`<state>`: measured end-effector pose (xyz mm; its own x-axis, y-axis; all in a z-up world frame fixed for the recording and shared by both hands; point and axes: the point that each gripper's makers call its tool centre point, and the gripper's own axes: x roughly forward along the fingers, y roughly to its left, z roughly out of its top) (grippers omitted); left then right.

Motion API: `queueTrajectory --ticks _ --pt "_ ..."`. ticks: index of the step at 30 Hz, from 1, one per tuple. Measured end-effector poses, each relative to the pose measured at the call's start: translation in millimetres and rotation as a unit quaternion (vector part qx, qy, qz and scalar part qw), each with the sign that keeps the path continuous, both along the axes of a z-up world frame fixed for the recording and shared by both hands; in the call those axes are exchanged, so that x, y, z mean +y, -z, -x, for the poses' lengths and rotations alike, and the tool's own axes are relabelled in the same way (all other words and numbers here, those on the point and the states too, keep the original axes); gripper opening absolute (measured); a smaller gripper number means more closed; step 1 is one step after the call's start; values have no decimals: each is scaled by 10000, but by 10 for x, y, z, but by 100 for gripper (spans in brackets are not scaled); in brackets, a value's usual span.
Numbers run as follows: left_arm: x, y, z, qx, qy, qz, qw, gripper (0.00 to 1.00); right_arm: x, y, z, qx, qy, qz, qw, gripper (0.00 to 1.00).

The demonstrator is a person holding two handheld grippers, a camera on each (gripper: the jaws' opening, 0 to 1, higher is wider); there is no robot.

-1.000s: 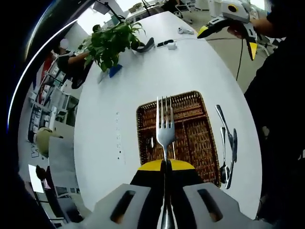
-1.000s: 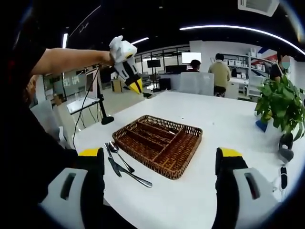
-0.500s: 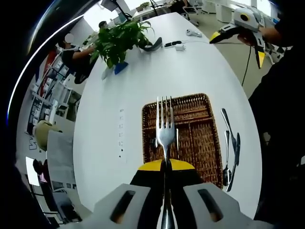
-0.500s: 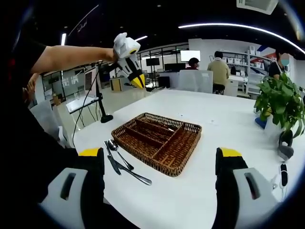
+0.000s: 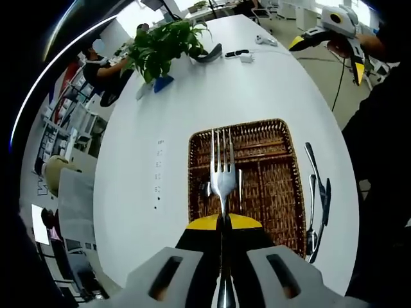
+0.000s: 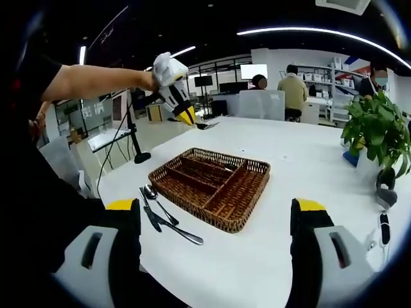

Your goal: Arrange the knives, forks, and spoons in their matching storage slots by inserting each utensil handle-first until every utensil is classified and aligned in the correct compartment

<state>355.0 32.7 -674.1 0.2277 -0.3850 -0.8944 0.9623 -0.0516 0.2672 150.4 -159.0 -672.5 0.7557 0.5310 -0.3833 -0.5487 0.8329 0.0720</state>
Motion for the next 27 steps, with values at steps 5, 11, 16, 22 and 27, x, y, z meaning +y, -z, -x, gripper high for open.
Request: queueTrajectory --ticks 5,11,16,22,27 --pt "-11 127 -2 -8 26 -40 10000 0 -16 -5 -1 0 -1 -6 10000 100" --pt "-49 319 -10 33 -80 34 10000 0 -36 29 16 33 7 -35 10000 100" --pt "-37 551 29 95 -111 11 9999 1 -13 97 33 113 -33 -45 9999 100" --pt "-7 731 43 170 -190 -28 9997 1 4 93 18 103 -101 -33 9999 100" --pt "37 864 34 157 -260 -127 9995 1 11 78 28 52 -115 -81 9999 100"
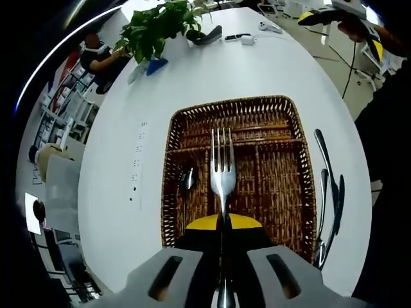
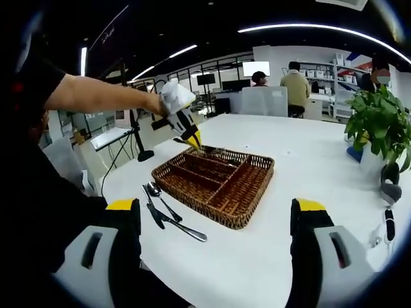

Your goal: Arrange the knives, forks, and spoons in their matching storage slots by inserting each utensil handle-first until every utensil is classified and aligned in the correct compartment

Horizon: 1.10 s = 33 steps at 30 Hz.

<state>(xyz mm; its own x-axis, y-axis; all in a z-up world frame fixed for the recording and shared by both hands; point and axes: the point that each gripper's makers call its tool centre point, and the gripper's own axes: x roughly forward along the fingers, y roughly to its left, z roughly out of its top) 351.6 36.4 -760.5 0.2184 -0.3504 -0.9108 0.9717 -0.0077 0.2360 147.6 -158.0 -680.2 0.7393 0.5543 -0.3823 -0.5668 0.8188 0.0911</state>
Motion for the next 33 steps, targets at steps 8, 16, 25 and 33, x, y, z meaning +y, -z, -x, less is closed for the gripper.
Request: queueTrajectory --ticks 8,16,25,33 --pt "20 314 17 -61 -32 -211 9998 1 34 -56 -36 -152 -58 30 9999 100" --pt "57 629 43 140 -34 -392 9991 1 15 -189 -73 -473 -51 86 9988 100" --pt "65 802 4 299 -115 -406 9987 1 78 -208 -36 -608 -315 123 9976 100" --pt "38 866 28 355 66 -479 9982 1 36 -162 -51 -637 -196 94 9977 100"
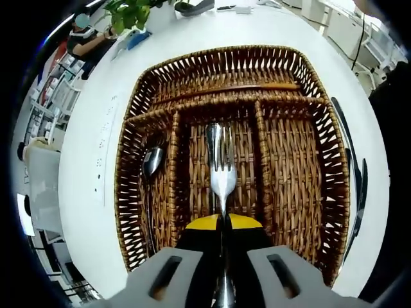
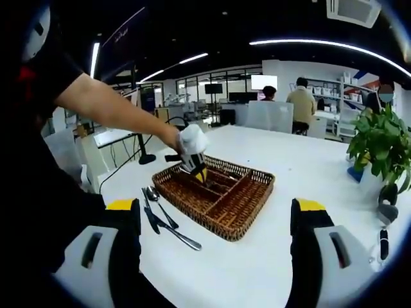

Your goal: Arrange the knives, forks, and spoons in their matching storage slots by inserting each utensil handle-first until every utensil is classified and aligned in the correct compartment

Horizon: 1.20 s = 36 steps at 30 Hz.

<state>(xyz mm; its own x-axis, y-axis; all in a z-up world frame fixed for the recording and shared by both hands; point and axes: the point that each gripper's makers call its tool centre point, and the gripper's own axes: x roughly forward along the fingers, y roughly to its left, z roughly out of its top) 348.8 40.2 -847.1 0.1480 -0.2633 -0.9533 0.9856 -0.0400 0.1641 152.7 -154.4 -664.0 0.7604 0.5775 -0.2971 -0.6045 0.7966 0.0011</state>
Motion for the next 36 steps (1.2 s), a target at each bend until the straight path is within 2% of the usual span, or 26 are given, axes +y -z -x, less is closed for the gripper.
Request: queueTrajectory --ticks 1,3,9,18,24,28,30,32,33,36 --pt "-15 16 12 19 58 -6 10000 1 -6 -39 -11 -53 52 -186 9998 100" --pt "-41 43 51 125 29 28 9999 1 -23 -26 -22 60 70 -320 9994 100" --pt "-69 103 66 196 -10 19 9998 1 -19 -1 -47 53 89 -249 9996 100" --pt "-62 173 51 227 -10 -9 9997 1 -60 125 -85 326 245 -148 9991 100" --pt "-62 175 47 259 -67 -13 9996 3 -61 95 -105 289 248 -161 9991 100" --pt "-60 142 43 215 10 167 9996 4 -41 73 -108 277 218 -172 9992 100" --pt "-66 110 -30 43 -72 295 9995 11 -26 28 -113 234 202 -257 9992 100" --pt "-90 10 -53 108 -295 599 9977 15 -39 -18 -129 195 241 -287 9991 100" --pt "-91 -10 -48 149 -339 642 9972 20 -41 -27 -133 181 243 -303 9991 100" --pt "-103 -219 -82 157 -495 1012 9935 32 -42 -55 -155 173 231 -252 9993 100"
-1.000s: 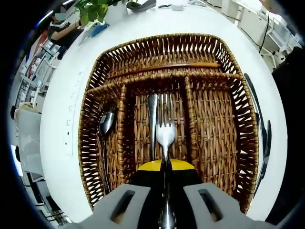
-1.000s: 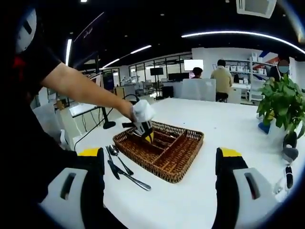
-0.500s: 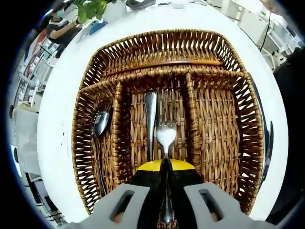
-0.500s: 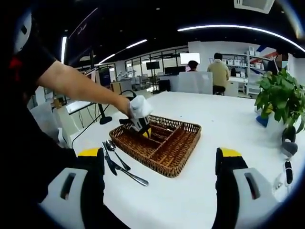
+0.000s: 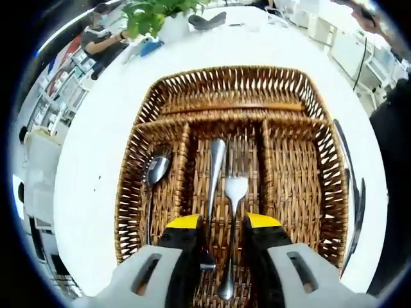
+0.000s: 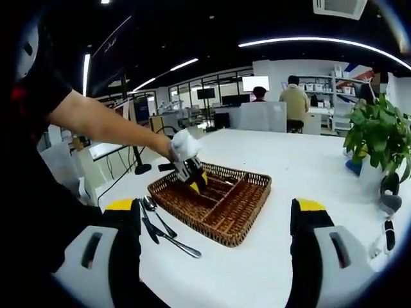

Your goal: Arrange the knives, forks, and spoons in their matching storage slots by inserting each utensil handle-first until every utensil is classified and aligned in the correct compartment

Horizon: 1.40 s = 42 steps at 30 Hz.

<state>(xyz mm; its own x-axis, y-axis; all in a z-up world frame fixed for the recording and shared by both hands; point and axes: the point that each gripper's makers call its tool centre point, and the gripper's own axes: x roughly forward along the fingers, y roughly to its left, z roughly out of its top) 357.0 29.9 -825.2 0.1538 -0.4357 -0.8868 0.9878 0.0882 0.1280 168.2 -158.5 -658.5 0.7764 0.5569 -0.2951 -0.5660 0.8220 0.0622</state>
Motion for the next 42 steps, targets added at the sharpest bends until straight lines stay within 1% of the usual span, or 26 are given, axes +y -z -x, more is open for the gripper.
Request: queueTrajectory --ticks 1,2,3,4,5,6,7,9,10,12,14,16,17,18,19,20,22,24,27,29,30,31,34,36,40,42 --pt "-18 -65 15 33 -7 140 9999 33 4 -13 -3 -10 1 -6 10000 100" --pt "-31 -169 -6 -63 -16 309 9995 35 10 -22 -12 3 -1 -9 10000 100" --pt "-36 -210 -22 -110 -50 379 9992 39 9 -24 -15 7 0 -4 10000 100" --pt "-48 -321 -36 -193 -143 563 9981 43 8 -24 -21 13 2 32 10000 100" --pt "-54 -447 -38 -245 -208 776 9965 47 13 -34 -21 4 -12 32 10000 100" --pt "-54 -491 -40 -278 -263 855 9956 51 13 -37 -23 8 -14 27 10000 100" --pt "-35 -638 -30 -322 -463 1114 9922 53 -3 -43 -41 -4 18 35 10000 100" --pt "-14 -738 31 -256 -633 1306 9891 58 -3 -44 -48 0 6 52 10000 100" --pt "8 -806 86 -157 -728 1495 9860 62 -4 -47 -55 -5 6 53 10000 100" --pt "81 -884 130 -259 -792 1567 9841 69 -9 -47 -68 -2 12 80 10000 100" --pt "207 -986 214 -428 -912 1597 9820 75 -19 -78 -92 -112 55 149 9998 100" --pt "290 -1086 264 -417 -1189 1833 9750 82 -54 -62 -116 -87 149 245 9996 100" --pt "321 -1124 293 -414 -1243 1926 9725 84 -96 -65 -152 -186 242 368 9989 100" --pt "394 -1162 336 -453 -1347 1961 9702 87 -80 -61 -152 -160 226 315 9991 100" --pt "454 -1201 360 -560 -1399 2009 9679 89 -44 -51 -144 -15 168 153 9997 100" --pt "472 -1218 366 -590 -1433 2053 9664 91 -35 -65 -149 -37 163 115 9998 100" --pt "566 -1294 403 -615 -1713 2271 9567 96 -27 -82 -164 -73 146 131 9998 100" --pt "652 -1336 462 -590 -1884 2369 9513 99 0 -103 -173 -87 113 200 9997 100" --pt "762 -1421 546 -768 -1989 2466 9454 99 34 -148 -170 -105 65 171 9998 100" --pt "847 -1501 591 -929 -2225 2588 9353 100 52 -158 -153 -121 26 155 9998 100" --pt "921 -1534 569 -1121 -2391 2611 9285 100 65 -160 -138 -114 -10 136 9998 100" --pt "941 -1524 621 -1081 -2391 2603 9292 100 70 -155 -124 -111 -25 135 9998 100" --pt "1012 -1505 766 -1010 -2520 2679 9244 100 60 -151 -76 -125 -23 207 9997 100" --pt "1080 -1486 854 -1043 -2608 2680 9216 100 44 -164 -60 -143 -3 212 9997 100" --pt "1267 -1500 977 -1069 -3036 2819 9038 100 7 -180 -33 -144 63 231 9996 100" --pt "1320 -1526 1060 -1106 -3072 2866 9007 100 -12 -184 -12 -128 90 242 9996 100"
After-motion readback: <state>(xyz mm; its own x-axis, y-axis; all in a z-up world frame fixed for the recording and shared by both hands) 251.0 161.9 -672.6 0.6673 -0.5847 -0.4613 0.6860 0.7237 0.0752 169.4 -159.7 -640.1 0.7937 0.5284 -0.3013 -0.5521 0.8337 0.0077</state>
